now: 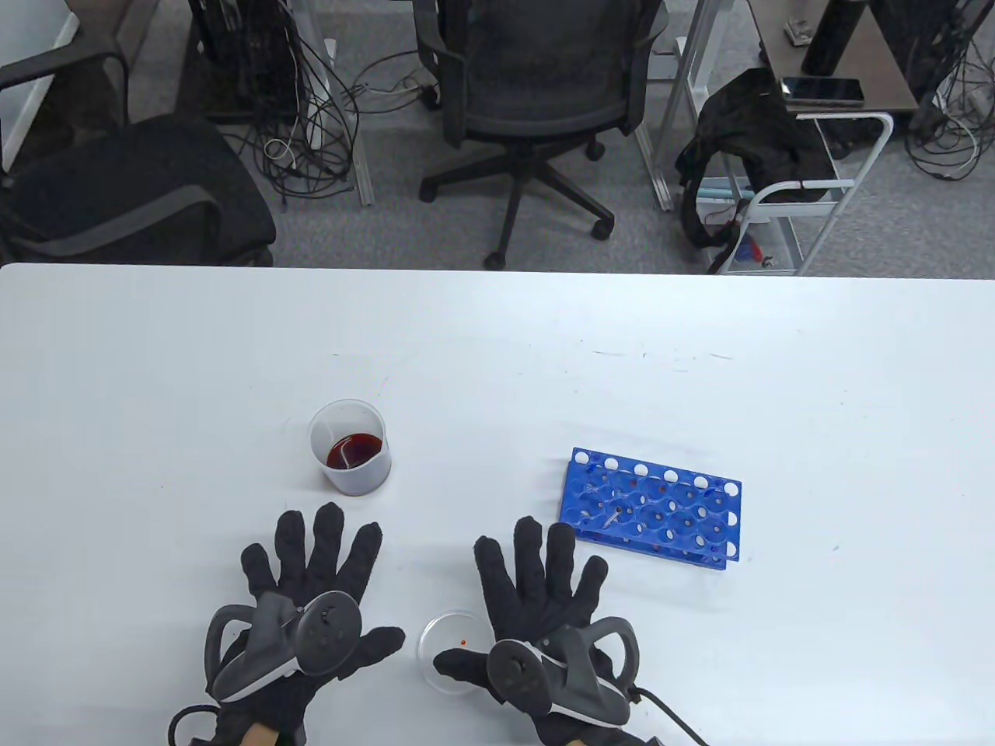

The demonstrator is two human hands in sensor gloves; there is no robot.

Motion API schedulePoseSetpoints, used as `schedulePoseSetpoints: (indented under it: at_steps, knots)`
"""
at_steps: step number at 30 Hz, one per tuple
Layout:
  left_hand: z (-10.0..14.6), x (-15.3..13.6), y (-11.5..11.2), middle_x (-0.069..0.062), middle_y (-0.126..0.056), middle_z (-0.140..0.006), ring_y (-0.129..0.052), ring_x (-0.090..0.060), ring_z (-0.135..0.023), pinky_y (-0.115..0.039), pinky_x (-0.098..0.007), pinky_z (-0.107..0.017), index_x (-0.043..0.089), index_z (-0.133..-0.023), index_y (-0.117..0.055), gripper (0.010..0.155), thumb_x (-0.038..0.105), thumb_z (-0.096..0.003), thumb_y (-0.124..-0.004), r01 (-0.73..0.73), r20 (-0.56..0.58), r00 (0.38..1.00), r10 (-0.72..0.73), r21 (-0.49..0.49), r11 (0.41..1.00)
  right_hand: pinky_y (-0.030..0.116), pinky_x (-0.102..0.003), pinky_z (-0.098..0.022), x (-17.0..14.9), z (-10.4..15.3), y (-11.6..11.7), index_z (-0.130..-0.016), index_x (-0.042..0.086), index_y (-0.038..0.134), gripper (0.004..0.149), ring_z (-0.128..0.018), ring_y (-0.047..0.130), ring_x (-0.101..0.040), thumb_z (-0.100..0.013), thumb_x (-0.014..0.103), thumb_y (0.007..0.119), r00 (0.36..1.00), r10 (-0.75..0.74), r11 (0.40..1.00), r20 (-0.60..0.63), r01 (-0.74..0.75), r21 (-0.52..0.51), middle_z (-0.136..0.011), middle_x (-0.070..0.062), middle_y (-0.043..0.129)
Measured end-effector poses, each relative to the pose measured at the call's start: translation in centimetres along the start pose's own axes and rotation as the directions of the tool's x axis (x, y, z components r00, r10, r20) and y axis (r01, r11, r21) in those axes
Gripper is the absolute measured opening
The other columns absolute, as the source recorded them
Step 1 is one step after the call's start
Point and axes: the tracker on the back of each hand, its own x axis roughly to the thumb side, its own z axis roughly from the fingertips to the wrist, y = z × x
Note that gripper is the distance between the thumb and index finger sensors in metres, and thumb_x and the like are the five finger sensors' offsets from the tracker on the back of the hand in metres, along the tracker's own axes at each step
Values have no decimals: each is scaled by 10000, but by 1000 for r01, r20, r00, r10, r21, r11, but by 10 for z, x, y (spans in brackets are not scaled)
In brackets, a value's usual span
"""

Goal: Dip glass rod and spread liquid on culture dish

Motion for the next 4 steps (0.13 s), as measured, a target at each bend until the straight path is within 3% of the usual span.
schedulePoseSetpoints:
  at_steps: [4]
  knots:
    - [1,-2,1,-210,43,-1189,-35,-640,-1063,-195,-841,-684,327,-1134,16,1054,825,-422,-581,-1,-9,1000,1,4,1000,225,-906,-573,-1,1,0,-1149,100,-8,1126,-965,13,-679,-489,826,545,1000,-4,1000,3,4,-5,-1115,-361,-44]
